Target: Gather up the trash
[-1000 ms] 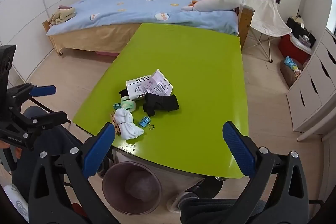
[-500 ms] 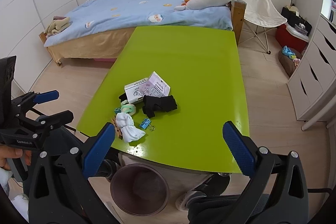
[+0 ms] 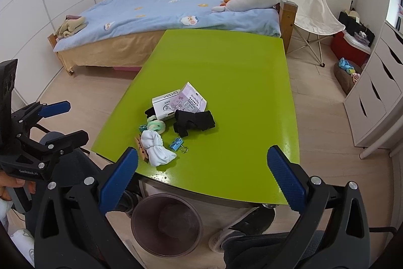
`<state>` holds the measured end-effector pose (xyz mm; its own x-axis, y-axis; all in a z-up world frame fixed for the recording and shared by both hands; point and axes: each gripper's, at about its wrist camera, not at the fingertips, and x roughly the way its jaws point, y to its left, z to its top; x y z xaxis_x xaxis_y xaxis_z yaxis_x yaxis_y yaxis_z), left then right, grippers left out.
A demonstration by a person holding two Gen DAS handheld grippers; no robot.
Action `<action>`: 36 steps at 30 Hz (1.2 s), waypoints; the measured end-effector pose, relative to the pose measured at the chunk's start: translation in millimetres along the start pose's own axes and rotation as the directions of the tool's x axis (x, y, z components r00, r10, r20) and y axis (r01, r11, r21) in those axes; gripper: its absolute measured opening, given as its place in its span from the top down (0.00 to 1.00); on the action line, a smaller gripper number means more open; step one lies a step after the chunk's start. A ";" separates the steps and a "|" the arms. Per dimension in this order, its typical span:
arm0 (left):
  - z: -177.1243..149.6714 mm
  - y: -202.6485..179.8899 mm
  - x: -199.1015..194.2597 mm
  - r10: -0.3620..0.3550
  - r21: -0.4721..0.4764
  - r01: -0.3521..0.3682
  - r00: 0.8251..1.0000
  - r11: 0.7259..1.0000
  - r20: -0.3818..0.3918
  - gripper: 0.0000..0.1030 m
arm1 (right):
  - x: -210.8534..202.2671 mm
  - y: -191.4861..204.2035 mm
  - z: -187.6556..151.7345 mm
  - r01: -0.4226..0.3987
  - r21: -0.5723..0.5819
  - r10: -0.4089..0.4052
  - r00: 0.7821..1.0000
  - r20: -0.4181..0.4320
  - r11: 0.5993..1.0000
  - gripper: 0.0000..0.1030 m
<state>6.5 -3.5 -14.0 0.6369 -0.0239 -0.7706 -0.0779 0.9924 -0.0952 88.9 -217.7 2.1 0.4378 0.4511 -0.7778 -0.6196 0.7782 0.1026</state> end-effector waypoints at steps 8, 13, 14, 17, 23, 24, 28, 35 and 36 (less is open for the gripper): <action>2.1 -4.4 0.1 -0.006 0.004 0.006 1.000 1.000 0.004 0.06 | -1.5 2.9 -0.9 0.000 -0.006 0.000 1.000 0.000 1.000 0.03; 4.2 -4.9 1.2 0.001 0.009 -0.001 1.000 1.000 -0.001 0.06 | 0.0 2.4 -2.1 -0.007 -0.001 0.007 1.000 -0.006 1.000 0.03; 4.5 -4.9 1.4 0.002 0.009 -0.002 1.000 1.000 -0.002 0.06 | 0.9 2.3 -2.1 -0.009 0.001 0.009 1.000 -0.007 1.000 0.03; 4.7 -4.7 1.5 0.002 0.009 -0.002 1.000 1.000 -0.002 0.06 | 3.4 2.3 -2.4 -0.016 0.004 0.016 1.000 -0.010 1.000 0.03; 3.0 -2.7 4.7 0.006 0.006 -0.006 1.000 1.000 -0.010 0.06 | 8.8 4.2 -2.1 -0.031 0.000 0.031 0.999 -0.020 1.000 0.03; 2.0 -1.8 5.1 0.006 0.005 -0.006 1.000 1.000 -0.012 0.06 | 10.1 4.4 -1.8 -0.033 0.001 0.033 0.999 -0.024 0.999 0.03; -0.8 -0.8 5.8 0.012 0.005 -0.012 1.000 1.000 -0.015 0.06 | 16.8 5.9 0.2 -0.039 -0.005 0.039 0.999 -0.032 0.999 0.03; -3.4 5.9 5.7 0.016 -0.011 -0.016 1.000 1.000 -0.015 0.06 | 37.9 8.5 17.0 -0.053 -0.029 0.051 0.997 -0.064 0.998 0.03; -3.4 6.2 5.6 0.015 -0.012 -0.015 1.000 1.000 -0.014 0.06 | 42.0 8.9 20.3 -0.058 -0.035 0.056 0.996 -0.069 0.998 0.03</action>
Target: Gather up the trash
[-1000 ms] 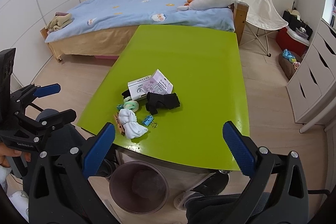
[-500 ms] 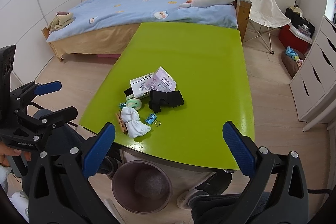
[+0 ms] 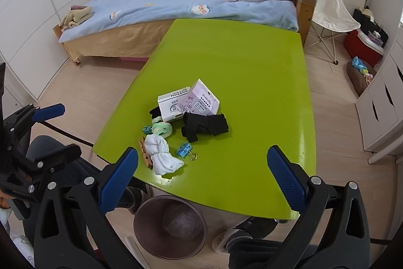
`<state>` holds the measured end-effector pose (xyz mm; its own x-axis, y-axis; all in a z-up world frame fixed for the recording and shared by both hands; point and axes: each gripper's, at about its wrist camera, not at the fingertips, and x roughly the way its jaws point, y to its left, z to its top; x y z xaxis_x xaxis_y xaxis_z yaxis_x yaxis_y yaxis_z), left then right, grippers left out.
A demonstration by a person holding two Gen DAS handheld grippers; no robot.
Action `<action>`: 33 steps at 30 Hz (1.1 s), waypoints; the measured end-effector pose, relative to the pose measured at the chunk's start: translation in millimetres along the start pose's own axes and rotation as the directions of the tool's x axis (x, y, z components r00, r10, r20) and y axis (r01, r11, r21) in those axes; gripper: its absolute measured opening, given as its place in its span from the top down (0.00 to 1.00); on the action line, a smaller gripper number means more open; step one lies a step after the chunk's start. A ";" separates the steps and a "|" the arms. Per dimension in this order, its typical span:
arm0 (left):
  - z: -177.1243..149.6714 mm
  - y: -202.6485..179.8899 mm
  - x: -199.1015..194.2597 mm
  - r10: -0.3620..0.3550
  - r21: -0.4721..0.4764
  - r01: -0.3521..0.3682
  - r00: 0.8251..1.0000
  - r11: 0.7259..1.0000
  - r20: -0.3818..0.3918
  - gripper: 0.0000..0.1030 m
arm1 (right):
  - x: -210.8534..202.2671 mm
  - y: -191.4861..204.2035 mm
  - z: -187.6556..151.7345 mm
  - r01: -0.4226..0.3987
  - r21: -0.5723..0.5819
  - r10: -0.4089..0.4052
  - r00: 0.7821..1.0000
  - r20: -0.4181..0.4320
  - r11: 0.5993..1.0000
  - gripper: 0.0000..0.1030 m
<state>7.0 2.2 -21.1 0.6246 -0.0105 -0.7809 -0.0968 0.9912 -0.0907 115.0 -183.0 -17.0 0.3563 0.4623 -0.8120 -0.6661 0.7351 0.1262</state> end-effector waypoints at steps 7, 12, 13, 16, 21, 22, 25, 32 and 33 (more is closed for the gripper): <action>0.4 0.2 -1.2 -0.001 0.002 0.001 1.000 1.000 0.005 0.06 | 51.1 -2.4 25.0 -0.002 -0.048 -0.002 0.997 -0.083 0.999 0.03; 0.8 0.5 -1.9 0.000 0.001 0.000 1.000 1.000 0.002 0.06 | 94.9 -5.9 32.8 -0.004 -0.070 -0.008 0.984 -0.179 0.998 0.03; 0.6 0.9 -2.0 0.002 0.000 -0.002 1.000 1.000 0.001 0.06 | 103.8 -7.3 33.9 -0.004 -0.070 -0.010 0.980 -0.200 0.998 0.03; -0.9 2.0 -1.6 0.002 -0.003 -0.002 1.000 1.000 -0.006 0.06 | 128.3 -9.3 35.2 -0.006 -0.072 -0.013 0.966 -0.257 0.997 0.03; -3.9 2.6 -0.2 0.003 -0.004 -0.003 1.000 1.000 -0.018 0.06 | 156.5 -7.5 34.7 -0.007 -0.090 -0.022 0.950 -0.311 0.996 0.03; -4.3 3.0 0.2 0.002 -0.006 -0.003 1.000 1.000 -0.020 0.06 | 159.5 -7.1 34.7 -0.008 -0.091 -0.021 0.948 -0.318 0.996 0.03; -5.2 3.9 1.1 0.001 -0.009 -0.002 1.000 1.000 -0.026 0.06 | 164.5 -4.9 34.7 -0.018 -0.091 -0.013 0.945 -0.328 0.996 0.03; -6.7 5.1 4.9 -0.004 -0.019 0.004 0.999 1.000 -0.036 0.06 | 163.8 -6.5 35.8 -0.024 -0.077 0.000 0.953 -0.302 0.997 0.28; -6.6 5.1 5.5 -0.006 -0.019 0.006 0.999 1.000 -0.037 0.06 | 162.2 -7.3 35.8 -0.020 -0.074 -0.003 0.956 -0.295 0.997 0.31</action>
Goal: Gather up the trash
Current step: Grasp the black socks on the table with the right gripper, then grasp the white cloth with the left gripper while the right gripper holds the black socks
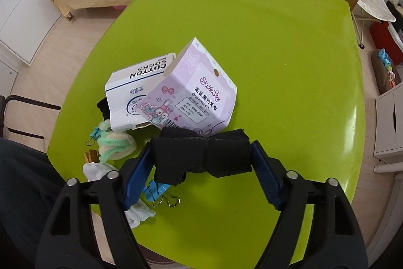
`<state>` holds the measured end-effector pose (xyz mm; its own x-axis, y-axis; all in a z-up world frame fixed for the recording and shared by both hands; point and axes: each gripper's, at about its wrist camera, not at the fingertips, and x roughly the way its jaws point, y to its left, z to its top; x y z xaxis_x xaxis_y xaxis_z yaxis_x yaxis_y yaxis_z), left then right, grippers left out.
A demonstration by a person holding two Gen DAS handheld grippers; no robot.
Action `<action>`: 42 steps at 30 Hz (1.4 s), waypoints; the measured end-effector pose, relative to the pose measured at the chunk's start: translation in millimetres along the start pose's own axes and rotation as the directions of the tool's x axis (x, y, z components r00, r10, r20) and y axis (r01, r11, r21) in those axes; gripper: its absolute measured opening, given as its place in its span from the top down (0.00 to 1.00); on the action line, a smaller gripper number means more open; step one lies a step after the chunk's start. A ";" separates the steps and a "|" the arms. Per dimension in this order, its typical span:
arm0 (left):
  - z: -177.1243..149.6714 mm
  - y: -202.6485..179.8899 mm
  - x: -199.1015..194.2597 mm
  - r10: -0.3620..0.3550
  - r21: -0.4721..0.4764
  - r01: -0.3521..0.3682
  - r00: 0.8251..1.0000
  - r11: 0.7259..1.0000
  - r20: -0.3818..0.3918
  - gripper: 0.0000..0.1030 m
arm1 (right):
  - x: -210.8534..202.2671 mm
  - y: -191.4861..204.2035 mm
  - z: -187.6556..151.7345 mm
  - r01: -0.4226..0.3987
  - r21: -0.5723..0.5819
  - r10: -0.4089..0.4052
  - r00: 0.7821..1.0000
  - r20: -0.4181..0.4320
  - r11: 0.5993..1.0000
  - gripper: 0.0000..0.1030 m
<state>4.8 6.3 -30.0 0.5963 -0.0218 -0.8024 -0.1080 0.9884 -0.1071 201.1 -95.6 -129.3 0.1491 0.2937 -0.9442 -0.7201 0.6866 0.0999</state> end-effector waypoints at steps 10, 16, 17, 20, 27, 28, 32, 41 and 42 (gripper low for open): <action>2.3 -0.6 5.2 -0.013 -0.001 0.013 1.000 1.000 -0.003 0.06 | -23.8 -7.2 -9.2 -0.013 0.024 0.011 0.998 0.056 1.000 0.60; 6.8 -4.6 13.1 -0.024 0.006 0.024 1.000 1.000 -0.013 0.06 | -34.6 -15.3 -17.3 -0.012 0.058 0.007 0.997 0.082 0.998 0.84; 7.8 -5.6 14.2 -0.028 0.006 0.028 0.999 1.000 -0.015 0.06 | -35.9 -17.0 -18.8 -0.016 0.065 0.010 0.996 0.086 0.998 0.85; 9.7 -8.2 17.1 -0.031 0.015 0.031 0.999 0.999 -0.017 0.06 | -42.7 -20.1 -22.3 -0.027 0.079 0.019 0.994 0.106 0.996 0.86; 16.4 -14.7 32.8 -0.036 0.044 0.038 0.998 0.998 -0.046 0.06 | -64.5 -27.0 -31.6 -0.042 0.113 0.025 0.989 0.144 0.993 0.87; 17.6 -15.8 36.1 -0.037 0.050 0.039 0.998 0.998 -0.053 0.06 | -66.3 -27.9 -32.9 -0.042 0.114 0.026 0.989 0.146 0.993 0.87; 24.2 -20.2 53.6 -0.051 0.067 0.057 0.994 0.996 -0.093 0.06 | -74.3 -29.8 -37.2 -0.042 0.122 0.022 0.987 0.158 0.992 0.87; 30.2 -26.0 104.1 -0.070 0.073 0.087 0.977 0.994 -0.203 0.13 | -81.6 -34.1 -48.5 -0.041 0.134 0.019 0.987 0.161 0.990 0.86; 30.2 -25.4 107.7 -0.074 0.066 0.090 0.975 0.994 -0.211 0.18 | -82.6 -34.4 -49.7 -0.040 0.135 0.018 0.987 0.161 0.990 0.86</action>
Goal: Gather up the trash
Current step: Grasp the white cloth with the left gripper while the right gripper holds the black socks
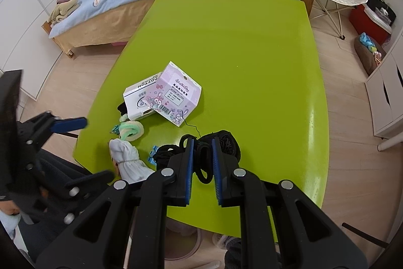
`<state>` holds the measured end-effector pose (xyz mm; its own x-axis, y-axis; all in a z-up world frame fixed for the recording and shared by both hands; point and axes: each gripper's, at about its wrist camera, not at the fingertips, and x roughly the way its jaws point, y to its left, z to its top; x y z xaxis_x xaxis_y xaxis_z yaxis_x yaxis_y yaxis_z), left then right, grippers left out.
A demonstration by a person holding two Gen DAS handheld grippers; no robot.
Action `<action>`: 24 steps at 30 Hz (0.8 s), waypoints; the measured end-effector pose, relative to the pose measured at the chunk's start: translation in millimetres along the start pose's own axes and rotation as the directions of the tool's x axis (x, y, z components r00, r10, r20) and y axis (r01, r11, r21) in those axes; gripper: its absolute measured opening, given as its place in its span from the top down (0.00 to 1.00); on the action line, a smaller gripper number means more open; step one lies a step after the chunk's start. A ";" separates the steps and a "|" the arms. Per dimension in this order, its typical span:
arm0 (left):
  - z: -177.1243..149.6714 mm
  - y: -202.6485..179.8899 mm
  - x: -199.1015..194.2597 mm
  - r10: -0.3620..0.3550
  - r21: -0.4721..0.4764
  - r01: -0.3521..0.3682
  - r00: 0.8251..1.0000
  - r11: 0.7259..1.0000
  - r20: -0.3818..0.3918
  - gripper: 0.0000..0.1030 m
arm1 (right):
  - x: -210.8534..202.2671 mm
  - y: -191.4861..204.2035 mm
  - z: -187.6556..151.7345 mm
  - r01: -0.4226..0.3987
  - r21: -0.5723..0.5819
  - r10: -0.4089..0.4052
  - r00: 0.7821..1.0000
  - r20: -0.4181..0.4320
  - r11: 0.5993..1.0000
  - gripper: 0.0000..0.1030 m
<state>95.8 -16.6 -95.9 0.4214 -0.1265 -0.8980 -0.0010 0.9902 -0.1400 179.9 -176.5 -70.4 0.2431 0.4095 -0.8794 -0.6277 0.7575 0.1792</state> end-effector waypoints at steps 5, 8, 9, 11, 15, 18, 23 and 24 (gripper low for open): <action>0.8 3.9 13.7 -0.015 -0.025 0.014 0.999 1.000 -0.041 0.51 | -2.2 -1.6 -2.5 -0.001 0.004 0.001 1.000 0.000 1.000 0.87; 0.7 4.3 16.1 -0.022 -0.030 0.021 0.999 0.999 -0.043 0.63 | -2.5 -1.9 -3.1 -0.002 0.005 0.002 1.000 -0.001 1.000 0.87; 0.9 4.3 16.2 -0.026 -0.032 0.025 0.999 0.999 -0.040 0.67 | -2.5 -1.8 -3.4 -0.003 0.006 0.003 1.000 -0.001 1.000 0.87; 1.7 3.8 16.2 -0.029 -0.033 0.028 0.999 0.999 -0.034 0.79 | -2.6 -1.5 -2.6 -0.004 0.006 0.004 1.000 0.000 1.000 0.87; 4.9 3.9 13.3 -0.034 -0.032 0.034 0.999 0.999 -0.017 0.93 | -4.1 -0.8 -3.1 -0.005 0.006 0.005 1.000 0.006 1.000 0.87; 4.9 1.6 7.4 -0.041 -0.027 0.041 0.999 0.999 0.006 0.93 | -6.8 -0.2 -4.3 -0.006 0.008 0.006 1.000 0.015 1.000 0.87; 4.9 -4.5 -11.5 -0.050 -0.020 0.051 0.998 0.999 0.046 0.93 | -16.5 3.2 -6.5 -0.011 0.005 0.011 0.999 0.036 1.000 0.87; 4.7 -5.8 -15.6 -0.049 -0.018 0.050 0.997 0.999 0.055 0.93 | -20.0 4.6 -7.6 -0.014 0.002 0.014 0.999 0.042 1.000 0.87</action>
<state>93.6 -20.1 -79.1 0.4698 -0.1716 -0.8659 0.0042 0.9813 -0.1922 166.5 -185.1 -55.3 0.2655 0.4409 -0.8574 -0.6293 0.7530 0.1923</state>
